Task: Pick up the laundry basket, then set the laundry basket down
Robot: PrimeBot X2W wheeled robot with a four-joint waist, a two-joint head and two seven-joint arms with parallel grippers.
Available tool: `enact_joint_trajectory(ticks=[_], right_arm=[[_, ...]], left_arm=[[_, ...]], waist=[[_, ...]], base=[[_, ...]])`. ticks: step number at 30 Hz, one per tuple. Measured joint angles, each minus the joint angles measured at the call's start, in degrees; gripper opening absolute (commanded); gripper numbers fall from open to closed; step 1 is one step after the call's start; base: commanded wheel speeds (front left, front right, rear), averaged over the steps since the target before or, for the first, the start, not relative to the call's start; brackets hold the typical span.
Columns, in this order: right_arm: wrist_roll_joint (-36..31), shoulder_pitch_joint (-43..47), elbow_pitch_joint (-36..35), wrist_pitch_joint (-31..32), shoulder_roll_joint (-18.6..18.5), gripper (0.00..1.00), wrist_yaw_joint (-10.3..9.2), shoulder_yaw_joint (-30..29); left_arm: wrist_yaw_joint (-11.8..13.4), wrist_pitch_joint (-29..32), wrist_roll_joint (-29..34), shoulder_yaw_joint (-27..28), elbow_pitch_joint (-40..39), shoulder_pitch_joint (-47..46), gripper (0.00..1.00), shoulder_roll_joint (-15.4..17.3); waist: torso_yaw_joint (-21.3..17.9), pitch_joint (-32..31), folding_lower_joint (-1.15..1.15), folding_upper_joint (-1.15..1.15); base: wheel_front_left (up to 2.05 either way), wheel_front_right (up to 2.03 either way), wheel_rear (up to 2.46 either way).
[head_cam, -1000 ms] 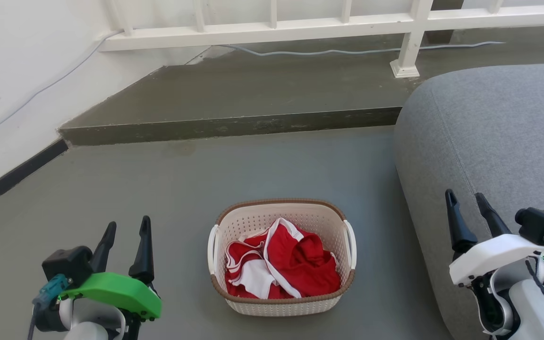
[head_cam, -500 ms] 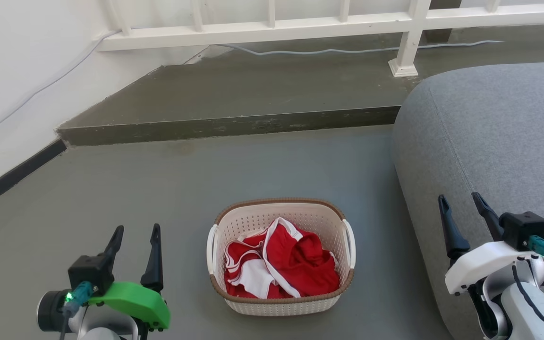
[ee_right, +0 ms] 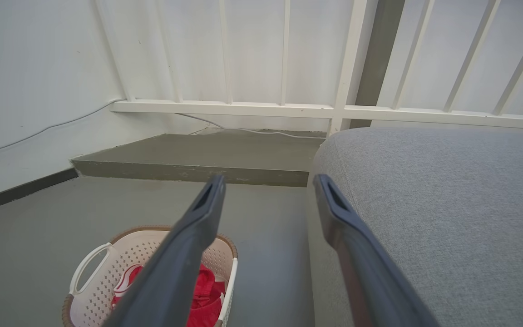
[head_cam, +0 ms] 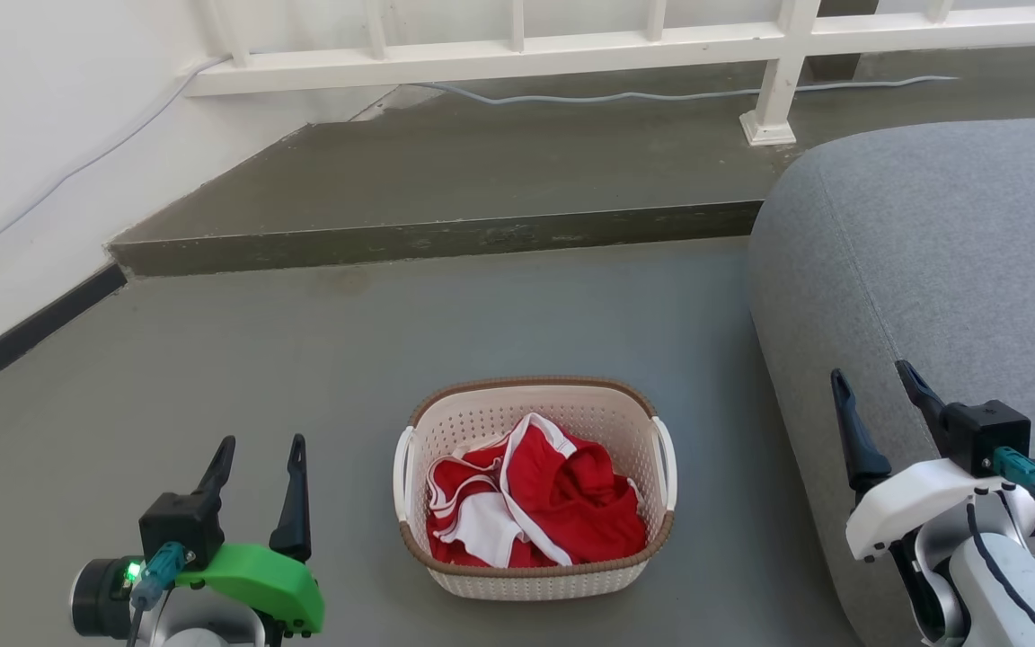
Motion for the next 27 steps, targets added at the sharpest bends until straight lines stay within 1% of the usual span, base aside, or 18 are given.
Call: enact_joint_trajectory(ticks=[20, 27], right_arm=[[-0.04, -0.04, 0.89, 0.00, 0.20, 1.00, 0.18, -0.93], [-0.04, -0.49, 0.69, 0.00, 0.20, 1.00, 0.34, -1.29]], left_arm=[[0.00, 0.00, -0.03, 0.10, 1.29, -0.01, 1.00, -0.14], [0.01, 0.01, -0.03, 0.08, 0.78, -0.16, 1.00, -0.16]], waist=[[-0.08, 0.63, 0.00, 0.00], [0.12, 2.96, 0.00, 0.00]], base=[[0.00, 0.00, 0.00], [0.00, 0.00, 0.00]])
